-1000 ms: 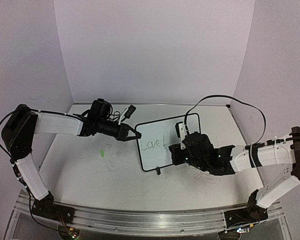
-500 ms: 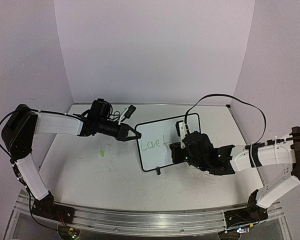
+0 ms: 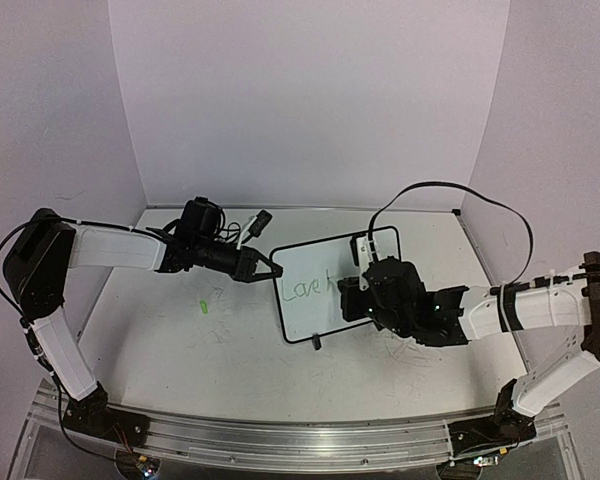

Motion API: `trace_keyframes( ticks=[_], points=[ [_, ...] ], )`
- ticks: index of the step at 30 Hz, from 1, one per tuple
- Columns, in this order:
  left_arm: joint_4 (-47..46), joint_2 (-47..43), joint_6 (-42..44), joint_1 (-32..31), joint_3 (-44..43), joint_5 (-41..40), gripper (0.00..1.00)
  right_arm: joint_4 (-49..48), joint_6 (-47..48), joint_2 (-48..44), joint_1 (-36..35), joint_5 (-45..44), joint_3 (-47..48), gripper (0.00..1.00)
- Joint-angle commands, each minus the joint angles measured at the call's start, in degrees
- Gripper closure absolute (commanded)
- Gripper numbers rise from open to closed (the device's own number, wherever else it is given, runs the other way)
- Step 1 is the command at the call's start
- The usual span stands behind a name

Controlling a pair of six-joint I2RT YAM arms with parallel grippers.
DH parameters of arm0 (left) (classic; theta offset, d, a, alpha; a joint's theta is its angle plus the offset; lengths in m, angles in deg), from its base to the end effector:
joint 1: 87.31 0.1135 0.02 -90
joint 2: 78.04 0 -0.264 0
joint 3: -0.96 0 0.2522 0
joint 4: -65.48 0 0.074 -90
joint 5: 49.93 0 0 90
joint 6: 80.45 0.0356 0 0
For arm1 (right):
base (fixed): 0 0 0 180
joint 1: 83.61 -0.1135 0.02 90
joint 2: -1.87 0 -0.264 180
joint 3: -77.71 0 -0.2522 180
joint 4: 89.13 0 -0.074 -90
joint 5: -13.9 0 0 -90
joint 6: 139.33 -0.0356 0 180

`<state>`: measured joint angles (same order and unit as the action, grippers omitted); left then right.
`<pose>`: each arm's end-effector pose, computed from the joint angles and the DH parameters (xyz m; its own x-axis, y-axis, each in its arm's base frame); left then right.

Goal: Write a sentence on the whiteboard

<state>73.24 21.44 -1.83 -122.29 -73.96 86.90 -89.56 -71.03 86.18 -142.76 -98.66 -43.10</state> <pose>0.2932 -0.2368 0.2165 -0.6065 0.2596 -0.7515 0.7931 0.2636 -0.5490 0.1754 0.2671 0.2245 -0.4261 -0.0475 -0.9034 -0.4914 0.8506 0.1870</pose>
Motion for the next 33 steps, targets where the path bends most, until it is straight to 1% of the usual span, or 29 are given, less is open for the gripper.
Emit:
trace_keyframes(
  ticks=[1, 11, 33],
  points=[
    [2.0, -1.5, 0.1, -0.2, -2.0, 1.3, 1.0, -1.9, 0.3, 0.5, 0.1, -2.6, 2.2, 1.0],
    [2.0, -1.5, 0.0, -0.2, -1.9, 1.4, 1.0, 0.4, -1.8, -0.2, 0.1, -4.2, 1.6, 1.0],
    [2.0, -1.6, 0.0, -0.2, -1.9, 1.3, 1.0, 1.4, -5.0, -1.3, 0.0, -1.3, -2.0, 1.0]
  ],
)
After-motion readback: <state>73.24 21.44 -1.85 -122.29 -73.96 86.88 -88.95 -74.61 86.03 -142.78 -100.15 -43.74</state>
